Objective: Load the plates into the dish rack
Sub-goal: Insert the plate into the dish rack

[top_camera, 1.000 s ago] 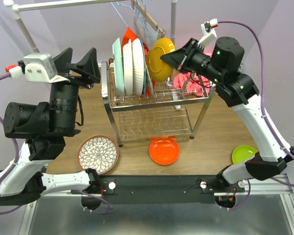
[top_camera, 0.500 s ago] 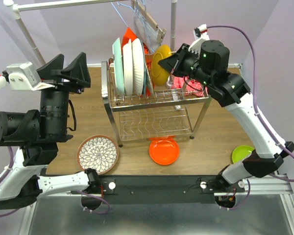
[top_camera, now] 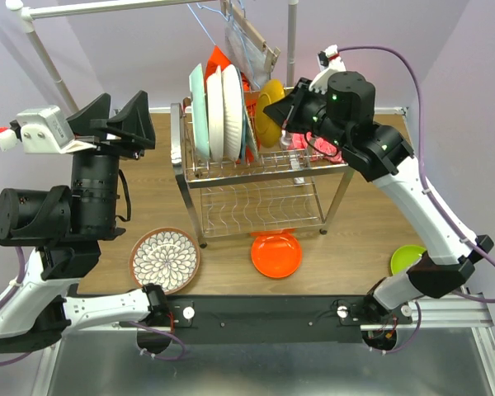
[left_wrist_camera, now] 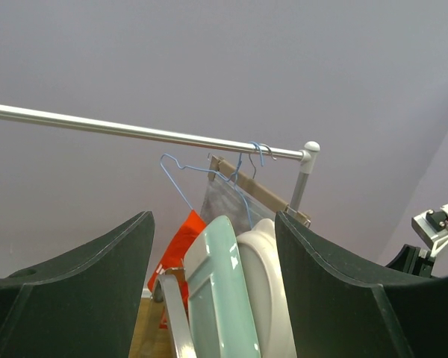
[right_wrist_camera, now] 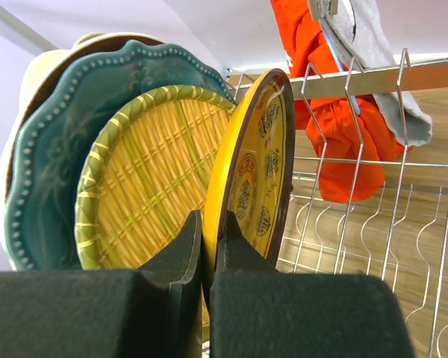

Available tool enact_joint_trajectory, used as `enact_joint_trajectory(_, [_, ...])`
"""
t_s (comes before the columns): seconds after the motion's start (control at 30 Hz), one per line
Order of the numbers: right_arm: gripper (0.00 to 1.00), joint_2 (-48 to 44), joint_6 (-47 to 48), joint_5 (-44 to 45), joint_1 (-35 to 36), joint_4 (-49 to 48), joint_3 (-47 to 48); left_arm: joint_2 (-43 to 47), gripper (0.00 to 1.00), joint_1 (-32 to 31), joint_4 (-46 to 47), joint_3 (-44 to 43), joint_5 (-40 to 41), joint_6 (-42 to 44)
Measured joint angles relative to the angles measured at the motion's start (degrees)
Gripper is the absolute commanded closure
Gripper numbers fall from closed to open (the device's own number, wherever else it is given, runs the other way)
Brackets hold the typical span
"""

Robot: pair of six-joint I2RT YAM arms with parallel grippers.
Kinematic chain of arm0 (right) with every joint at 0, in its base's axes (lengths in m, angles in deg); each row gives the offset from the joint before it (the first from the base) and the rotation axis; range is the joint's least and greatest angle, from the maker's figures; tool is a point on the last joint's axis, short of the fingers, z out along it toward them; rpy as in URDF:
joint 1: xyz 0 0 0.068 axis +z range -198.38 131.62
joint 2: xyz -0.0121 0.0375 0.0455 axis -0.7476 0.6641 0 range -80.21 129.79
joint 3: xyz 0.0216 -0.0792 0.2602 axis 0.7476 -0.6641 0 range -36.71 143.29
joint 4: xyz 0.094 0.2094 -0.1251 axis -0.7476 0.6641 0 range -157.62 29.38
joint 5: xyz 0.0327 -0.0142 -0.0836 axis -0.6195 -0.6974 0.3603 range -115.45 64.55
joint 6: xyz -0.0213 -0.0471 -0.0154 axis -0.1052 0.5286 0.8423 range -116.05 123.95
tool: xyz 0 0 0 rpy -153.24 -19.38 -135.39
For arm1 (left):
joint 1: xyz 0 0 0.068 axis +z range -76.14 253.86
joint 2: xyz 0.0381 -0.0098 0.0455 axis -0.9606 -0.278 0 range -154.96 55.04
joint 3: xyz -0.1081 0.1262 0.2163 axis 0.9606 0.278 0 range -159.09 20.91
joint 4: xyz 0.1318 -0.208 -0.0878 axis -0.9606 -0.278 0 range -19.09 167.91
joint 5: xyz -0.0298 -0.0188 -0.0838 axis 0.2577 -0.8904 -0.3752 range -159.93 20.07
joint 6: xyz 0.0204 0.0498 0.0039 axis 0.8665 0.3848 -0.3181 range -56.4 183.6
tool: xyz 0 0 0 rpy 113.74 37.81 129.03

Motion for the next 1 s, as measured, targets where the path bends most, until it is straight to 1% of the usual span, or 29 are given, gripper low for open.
enact_joint_trajectory(0.03, [0.84, 0.13, 0.13, 0.13, 0.09, 0.02, 0.00, 0.17, 0.25, 0.00, -0.02, 0.28, 0.02, -0.04])
enact_joint_trajectory(0.07, [0.76, 0.33, 0.33, 0.46, 0.26, 0.02, 0.00, 0.26, 0.25, 0.00, -0.02, 0.44, 0.04, -0.15])
enact_joint_trajectory(0.13, [0.71, 0.63, 0.92, 0.92, 0.55, 0.07, -0.02, 0.61, 0.25, 0.00, 0.02, 0.94, 0.20, -0.33])
enact_joint_trajectory(0.17, [0.65, 0.79, 0.92, 1.18, 0.70, 0.15, -0.04, 0.74, 0.25, 0.00, 0.02, 1.11, 0.24, -0.42])
enact_joint_trajectory(0.2, [0.62, 0.90, 1.38, 1.49, 0.79, 0.28, -0.07, 0.90, 0.25, 0.00, 0.09, 1.29, 0.28, -0.50])
enact_joint_trajectory(0.27, [0.56, 1.03, 2.01, 1.57, 0.98, 0.22, -0.09, 1.07, 0.25, 0.00, 0.22, 1.46, 0.37, -0.61])
enact_joint_trajectory(0.43, [0.50, 1.09, 2.99, 1.55, 2.60, 0.17, 0.04, 1.44, 0.25, 0.00, 0.39, 1.66, 0.44, -0.74])
enact_joint_trajectory(0.63, [0.47, 1.11, 5.31, 1.55, 4.70, -0.15, 1.46, 1.53, 0.25, 0.00, 0.83, 1.84, 0.44, -0.72])
enact_joint_trajectory(0.73, [0.42, 0.59, 6.97, 1.60, 5.16, -0.52, 1.51, 1.53, 0.25, 0.00, 0.85, 1.86, 0.44, -0.70])
enact_joint_trajectory(0.83, [0.35, -0.68, 9.29, 2.10, 5.22, -0.85, 1.44, 1.53, 0.25, 0.00, 0.87, 1.86, 0.46, -0.70])
enact_joint_trajectory(0.93, [0.22, -3.28, 12.09, 2.38, 5.22, -2.36, -0.07, 1.53, 0.25, 0.00, 0.85, 1.86, 0.46, -0.70])
enact_joint_trajectory(0.97, [0.15, -5.01, 14.34, 2.16, 5.22, -3.10, -0.98, 1.51, 0.25, 0.00, 0.79, 1.86, 0.46, -0.70])
enact_joint_trajectory(1.0, [0.09, -5.97, 15.61, 1.90, 5.22, -3.43, -1.40, 1.44, 0.25, 0.00, 0.70, 1.84, 0.46, -0.76])
